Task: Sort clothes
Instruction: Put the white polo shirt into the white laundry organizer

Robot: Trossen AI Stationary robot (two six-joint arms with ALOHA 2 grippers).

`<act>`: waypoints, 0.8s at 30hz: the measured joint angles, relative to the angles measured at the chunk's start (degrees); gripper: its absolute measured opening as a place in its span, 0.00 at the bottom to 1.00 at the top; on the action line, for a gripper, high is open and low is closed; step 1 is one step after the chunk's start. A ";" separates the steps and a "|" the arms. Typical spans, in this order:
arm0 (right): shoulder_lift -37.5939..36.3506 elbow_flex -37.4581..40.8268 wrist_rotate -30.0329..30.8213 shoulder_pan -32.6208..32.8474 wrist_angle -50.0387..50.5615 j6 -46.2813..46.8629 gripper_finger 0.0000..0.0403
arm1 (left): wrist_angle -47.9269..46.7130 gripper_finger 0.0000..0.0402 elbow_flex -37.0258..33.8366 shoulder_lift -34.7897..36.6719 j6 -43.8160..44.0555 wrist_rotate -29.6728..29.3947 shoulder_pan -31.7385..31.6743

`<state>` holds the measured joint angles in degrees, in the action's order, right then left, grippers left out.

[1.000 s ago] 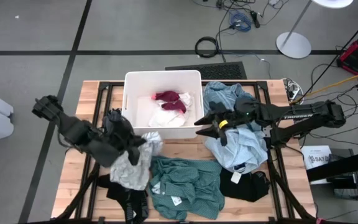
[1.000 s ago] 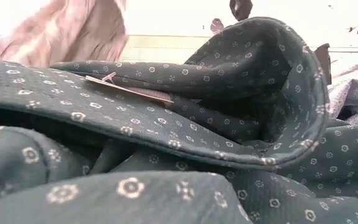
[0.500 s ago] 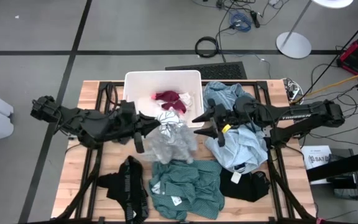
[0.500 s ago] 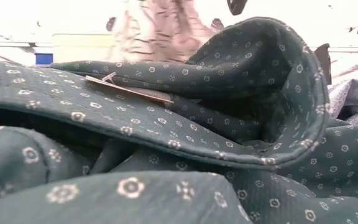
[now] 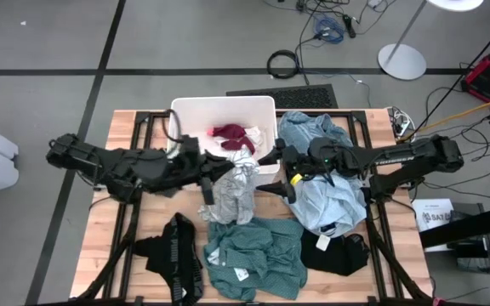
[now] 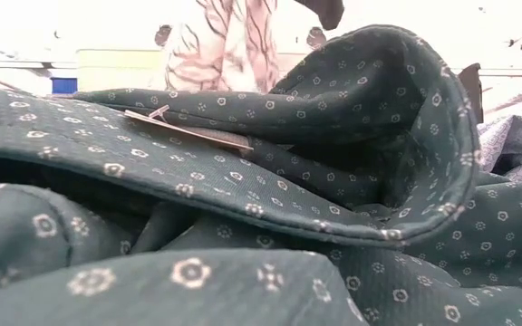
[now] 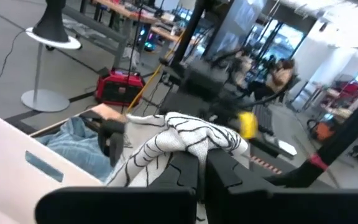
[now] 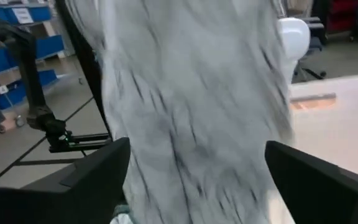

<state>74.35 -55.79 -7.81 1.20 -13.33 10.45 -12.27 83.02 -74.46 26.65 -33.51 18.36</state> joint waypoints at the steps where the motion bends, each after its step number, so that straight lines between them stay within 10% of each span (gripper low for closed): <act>1: 0.68 -1.08 -0.28 0.12 -0.12 -0.81 0.91 | 0.24 0.01 0.00 -0.52 0.00 0.27 -0.55; 12: 7.89 -11.13 -1.13 0.43 2.47 -4.81 0.80 | 8.07 0.01 0.00 -2.51 -0.07 8.19 -5.26; 24: 8.60 -16.02 -1.31 -0.27 17.56 -2.28 0.06 | 2.63 0.02 0.00 -1.90 -0.17 8.62 -5.14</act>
<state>82.94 -71.81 -9.12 0.93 4.23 8.17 -9.64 83.02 -76.35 26.48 -24.89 13.22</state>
